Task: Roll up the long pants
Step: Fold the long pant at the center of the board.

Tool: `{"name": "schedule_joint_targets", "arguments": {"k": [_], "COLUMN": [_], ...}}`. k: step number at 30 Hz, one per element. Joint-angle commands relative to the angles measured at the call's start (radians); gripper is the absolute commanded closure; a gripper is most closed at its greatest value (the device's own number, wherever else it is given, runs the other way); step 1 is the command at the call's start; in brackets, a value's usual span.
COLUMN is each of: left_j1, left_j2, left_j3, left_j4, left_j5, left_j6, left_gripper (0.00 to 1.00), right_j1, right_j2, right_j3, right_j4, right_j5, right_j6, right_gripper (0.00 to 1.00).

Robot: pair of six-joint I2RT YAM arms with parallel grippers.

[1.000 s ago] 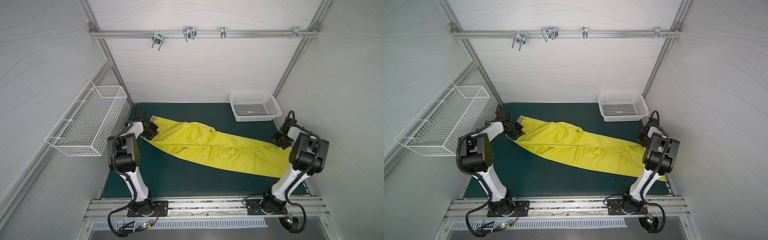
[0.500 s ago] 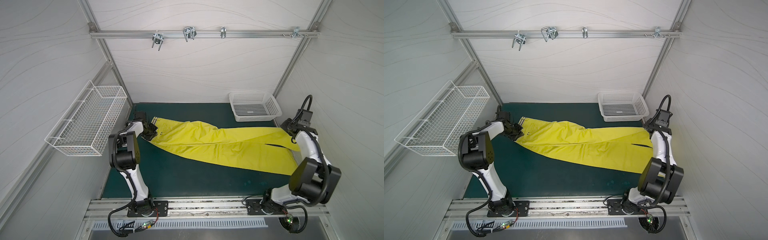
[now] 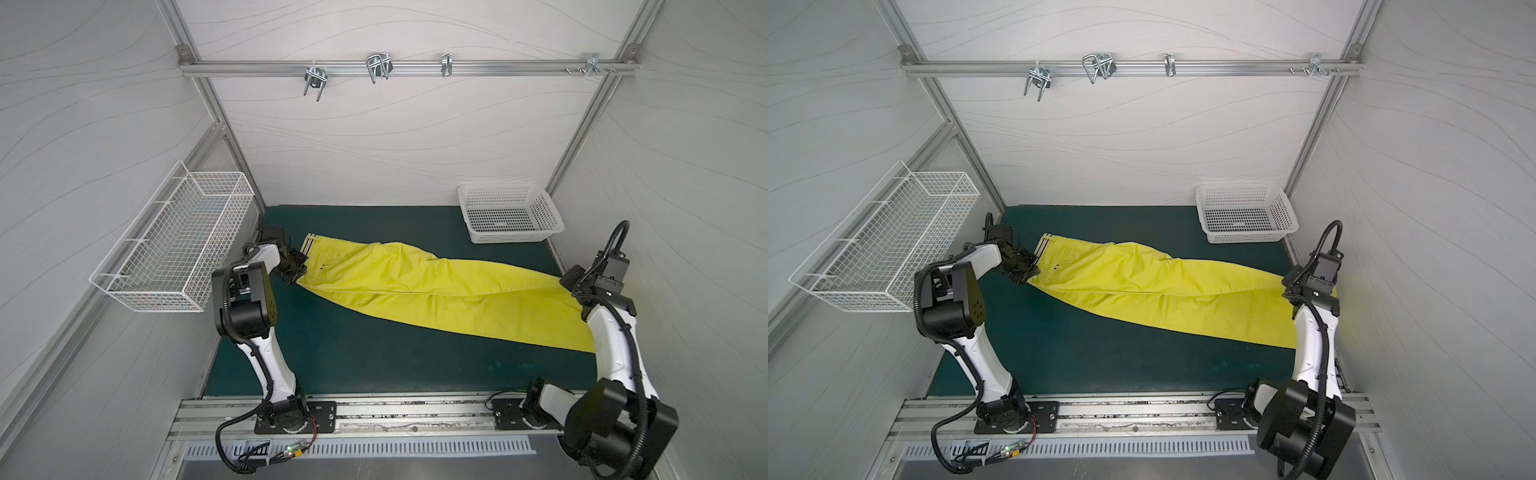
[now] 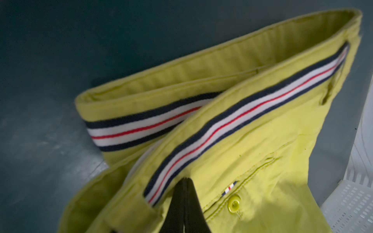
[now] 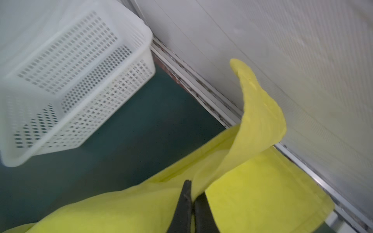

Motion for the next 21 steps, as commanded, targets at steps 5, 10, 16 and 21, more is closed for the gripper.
{"name": "schedule_joint_targets", "arguments": {"k": [5, 10, 16, 21], "left_j1": [0.039, 0.067, 0.091, 0.105], "left_j2": [0.028, 0.041, 0.043, 0.046], "left_j3": [0.035, 0.042, 0.045, 0.049], "left_j4": [-0.043, -0.054, -0.06, -0.066], "left_j5": [-0.049, -0.055, -0.08, -0.081], "left_j6": [0.031, 0.037, 0.042, 0.043], "left_gripper": [0.99, 0.99, 0.99, 0.99], "right_j1": [-0.166, -0.18, -0.23, -0.38], "right_j2": [-0.068, -0.121, -0.174, -0.127], "right_j3": [-0.018, 0.04, -0.047, -0.142], "right_j4": [-0.184, -0.243, -0.256, -0.203], "right_j5": [-0.041, -0.027, 0.018, -0.14], "right_j6": [0.085, 0.131, 0.166, 0.208], "right_gripper": [1.0, 1.0, 1.0, 1.0]}}
